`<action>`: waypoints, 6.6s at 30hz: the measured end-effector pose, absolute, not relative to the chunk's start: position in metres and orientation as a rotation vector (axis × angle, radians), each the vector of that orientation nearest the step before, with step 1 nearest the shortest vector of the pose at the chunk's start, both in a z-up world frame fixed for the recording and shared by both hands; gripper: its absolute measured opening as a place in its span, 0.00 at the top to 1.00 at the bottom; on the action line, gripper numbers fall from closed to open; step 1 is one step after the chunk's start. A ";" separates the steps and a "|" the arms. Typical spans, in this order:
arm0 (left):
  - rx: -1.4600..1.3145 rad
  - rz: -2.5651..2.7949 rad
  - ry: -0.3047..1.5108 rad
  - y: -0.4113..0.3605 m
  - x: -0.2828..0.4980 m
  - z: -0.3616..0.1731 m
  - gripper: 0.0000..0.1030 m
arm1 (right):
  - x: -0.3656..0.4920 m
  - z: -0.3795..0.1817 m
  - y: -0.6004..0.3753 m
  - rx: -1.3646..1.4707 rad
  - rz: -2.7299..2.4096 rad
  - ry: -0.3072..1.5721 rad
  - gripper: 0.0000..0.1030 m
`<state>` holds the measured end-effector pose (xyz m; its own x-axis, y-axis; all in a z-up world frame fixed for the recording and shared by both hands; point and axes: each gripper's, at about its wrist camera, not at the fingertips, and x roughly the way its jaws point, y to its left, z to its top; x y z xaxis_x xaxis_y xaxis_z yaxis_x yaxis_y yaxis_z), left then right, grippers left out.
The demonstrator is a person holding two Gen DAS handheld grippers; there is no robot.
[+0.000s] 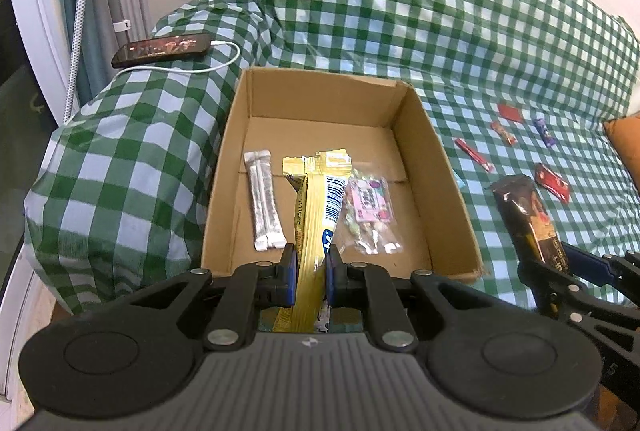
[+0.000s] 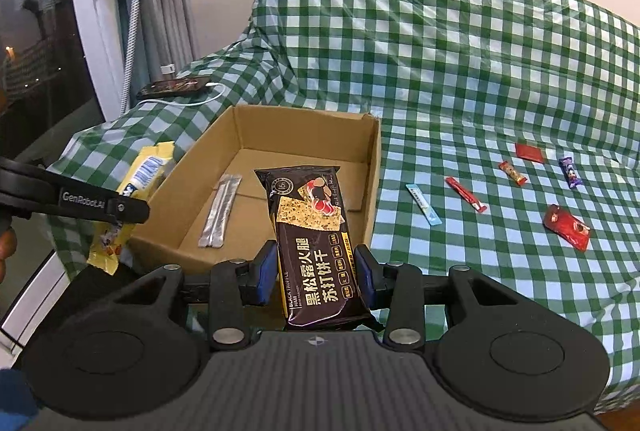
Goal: Organize snacks
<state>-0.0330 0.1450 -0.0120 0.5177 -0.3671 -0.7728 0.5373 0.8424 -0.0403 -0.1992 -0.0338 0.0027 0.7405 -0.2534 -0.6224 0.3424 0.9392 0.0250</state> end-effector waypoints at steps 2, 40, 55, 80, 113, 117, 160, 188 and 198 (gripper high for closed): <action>0.210 -0.542 0.871 0.141 -0.022 -0.012 0.86 | -0.190 0.003 -0.039 0.146 -0.329 0.663 0.58; 0.309 -0.503 0.964 0.024 0.163 -0.105 0.86 | 0.020 -0.089 -0.118 0.247 -0.319 0.800 0.58; 0.376 -0.445 0.905 0.031 0.150 -0.100 0.00 | 0.022 -0.090 -0.117 0.278 -0.325 0.800 0.19; 0.289 -0.377 0.772 0.150 -0.072 -0.010 0.00 | -0.188 0.011 0.002 0.170 -0.346 0.620 0.05; 0.267 -0.373 0.697 0.175 -0.112 0.011 0.00 | -0.227 0.029 0.040 0.117 -0.356 0.531 0.03; 0.267 -0.373 0.696 0.174 -0.112 0.010 0.00 | -0.227 0.029 0.040 0.116 -0.354 0.533 0.03; 0.402 -0.381 0.792 0.130 -0.085 -0.021 0.00 | -0.215 -0.005 -0.017 0.242 -0.359 0.624 0.03; 0.461 -0.614 0.892 -0.110 -0.044 -0.030 0.00 | -0.284 -0.037 -0.223 0.436 -0.820 0.540 0.03; 0.508 -0.667 1.012 -0.230 0.004 -0.091 0.00 | -0.271 -0.073 -0.327 0.455 -0.916 0.554 0.01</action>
<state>0.0037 -0.2298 -0.0907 0.3652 -0.2693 -0.8911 0.7131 0.6962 0.0819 -0.2714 -0.3269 -0.0733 0.4888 -0.6101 -0.6236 0.8354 0.5334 0.1330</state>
